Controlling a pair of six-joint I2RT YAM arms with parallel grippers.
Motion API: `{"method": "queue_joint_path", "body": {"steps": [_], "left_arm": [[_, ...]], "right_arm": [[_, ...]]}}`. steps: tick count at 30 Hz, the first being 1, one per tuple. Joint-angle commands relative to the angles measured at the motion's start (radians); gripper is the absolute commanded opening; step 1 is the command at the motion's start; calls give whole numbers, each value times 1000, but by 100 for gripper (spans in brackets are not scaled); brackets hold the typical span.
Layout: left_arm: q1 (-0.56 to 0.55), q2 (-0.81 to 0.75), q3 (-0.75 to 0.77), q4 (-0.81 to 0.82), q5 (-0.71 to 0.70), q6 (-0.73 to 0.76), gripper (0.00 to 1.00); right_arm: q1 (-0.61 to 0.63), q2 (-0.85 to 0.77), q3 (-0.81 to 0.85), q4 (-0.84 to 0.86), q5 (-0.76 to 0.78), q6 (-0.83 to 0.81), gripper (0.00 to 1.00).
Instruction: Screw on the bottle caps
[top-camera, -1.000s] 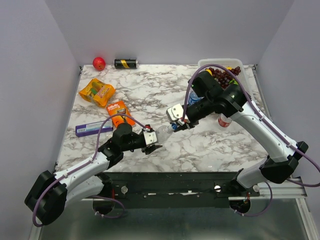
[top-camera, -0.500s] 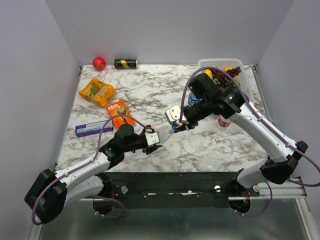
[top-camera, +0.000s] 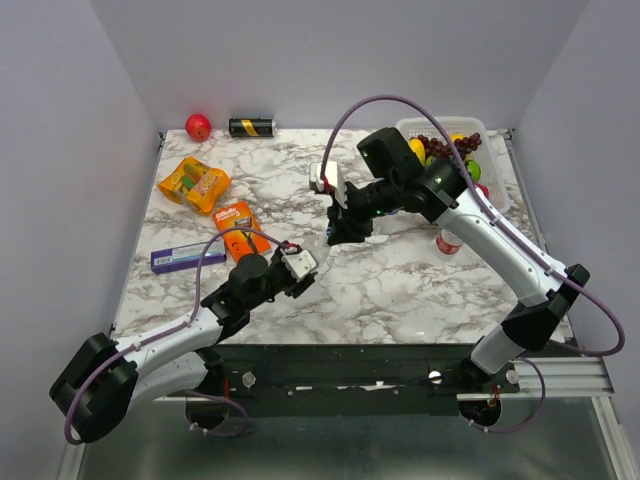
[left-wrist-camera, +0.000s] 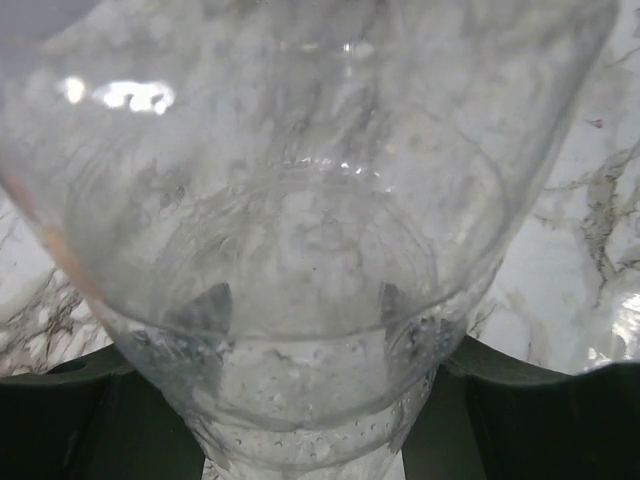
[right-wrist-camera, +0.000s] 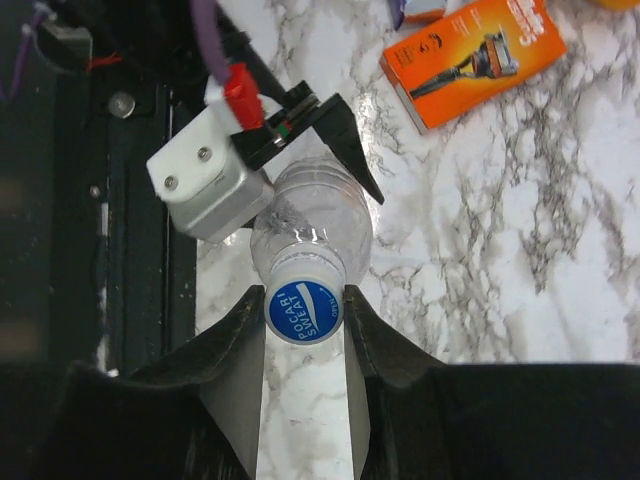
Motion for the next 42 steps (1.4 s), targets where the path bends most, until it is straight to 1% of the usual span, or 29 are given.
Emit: {"method": "queue_joint_path", "body": {"steps": [1, 2, 4, 5, 8, 10, 12, 14, 15, 16, 18, 19, 21, 22, 24, 25, 27, 28, 29, 30, 31, 32, 33, 34, 35, 36, 37, 38, 42], "left_arm": [[-26, 13, 80, 273, -270, -50, 0], [-29, 17, 92, 266, -297, -47, 0], [-30, 29, 103, 239, -341, -36, 0], [-32, 34, 113, 230, -376, -21, 0], [-35, 43, 130, 187, -445, 8, 0], [-35, 49, 135, 155, -463, 21, 0], [-36, 56, 133, 133, -467, 34, 0], [-35, 56, 118, 104, -447, 39, 0], [-35, 54, 112, 95, -412, 47, 0], [-36, 53, 104, 73, -392, 44, 0], [-36, 57, 87, 46, -346, 45, 0], [-35, 57, 84, 18, -308, 32, 0], [-35, 60, 69, 4, -250, 28, 0], [-35, 60, 66, -16, -195, 25, 0], [-36, 74, 78, -49, -164, 19, 0], [-36, 77, 84, -60, -122, 15, 0], [-36, 91, 95, -70, -79, 18, 0], [-36, 97, 107, -114, -47, 24, 0], [-36, 102, 129, -137, 18, 41, 0], [-35, 97, 135, -154, 49, 51, 0], [-29, 91, 138, -184, 86, 62, 0], [-27, 80, 141, -200, 138, 77, 0], [-26, 59, 143, -217, 219, 108, 0], [-24, 50, 144, -232, 260, 119, 0], [-23, 45, 156, -275, 295, 128, 0], [-21, 46, 169, -312, 324, 143, 0], [-22, 49, 184, -342, 371, 151, 0], [-21, 53, 208, -394, 381, 151, 0], [-19, 46, 236, -461, 400, 163, 0]], "right_arm": [[12, 99, -24, -78, 141, 402, 13], [11, 113, -24, -81, 170, 481, 9], [6, 133, -18, -104, 181, 554, 2], [-2, 153, -14, -109, 180, 621, 1], [-2, 178, 17, -132, 192, 692, 0], [-5, 204, 35, -144, 196, 715, 1], [-14, 234, 66, -150, 175, 732, 3], [-29, 250, 95, -149, 148, 725, 15], [-34, 254, 129, -146, 150, 719, 20], [-37, 259, 146, -141, 160, 711, 32], [-48, 259, 189, -144, 155, 674, 46], [-51, 258, 231, -149, 155, 657, 56], [-60, 254, 296, -161, 154, 593, 65], [-62, 251, 366, -179, 164, 552, 73], [-66, 235, 423, -198, 184, 481, 80], [-66, 227, 452, -219, 196, 464, 87], [-68, 186, 468, -222, 207, 436, 92], [-68, 172, 464, -222, 195, 423, 95], [-69, 159, 442, -224, 181, 374, 95], [-69, 121, 419, -225, 104, 317, 95], [-69, 95, 384, -228, 44, 236, 91], [-69, 52, 322, -230, -12, 27, 90], [-69, -45, 172, -213, -94, -71, 90], [-68, -110, 70, -137, -103, -147, 89], [-68, -162, -11, -94, -101, -283, 88], [-68, -204, -133, -63, -100, -353, 88], [-68, -265, -171, -52, -97, -427, 86], [-68, -281, -194, -57, -98, -541, 86], [-68, -295, -205, -63, -112, -628, 84]]}}
